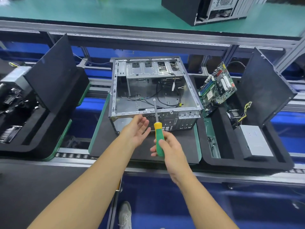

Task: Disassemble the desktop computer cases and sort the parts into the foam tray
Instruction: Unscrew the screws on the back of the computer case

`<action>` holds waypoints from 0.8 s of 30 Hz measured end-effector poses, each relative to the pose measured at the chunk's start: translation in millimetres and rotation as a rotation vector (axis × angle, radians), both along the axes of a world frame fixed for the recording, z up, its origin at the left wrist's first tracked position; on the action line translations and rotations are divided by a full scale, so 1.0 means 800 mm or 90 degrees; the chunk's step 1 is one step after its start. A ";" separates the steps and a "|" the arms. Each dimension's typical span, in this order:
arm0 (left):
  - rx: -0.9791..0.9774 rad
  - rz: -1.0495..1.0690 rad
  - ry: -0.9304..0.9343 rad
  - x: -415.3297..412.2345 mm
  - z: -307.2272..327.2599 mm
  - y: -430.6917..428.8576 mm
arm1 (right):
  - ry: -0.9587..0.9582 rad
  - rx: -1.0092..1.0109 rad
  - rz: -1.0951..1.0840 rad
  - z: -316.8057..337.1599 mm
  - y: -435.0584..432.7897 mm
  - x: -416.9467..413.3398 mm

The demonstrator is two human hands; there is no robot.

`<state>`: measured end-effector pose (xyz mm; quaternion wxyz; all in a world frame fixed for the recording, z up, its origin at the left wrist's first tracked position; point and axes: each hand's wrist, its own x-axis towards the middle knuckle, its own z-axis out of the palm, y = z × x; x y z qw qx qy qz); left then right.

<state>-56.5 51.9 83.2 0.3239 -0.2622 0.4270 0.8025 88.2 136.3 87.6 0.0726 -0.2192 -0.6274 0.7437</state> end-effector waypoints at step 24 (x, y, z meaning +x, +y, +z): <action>-0.753 -0.586 0.871 -0.082 0.022 -0.038 | -0.102 -0.101 0.040 -0.019 -0.012 -0.040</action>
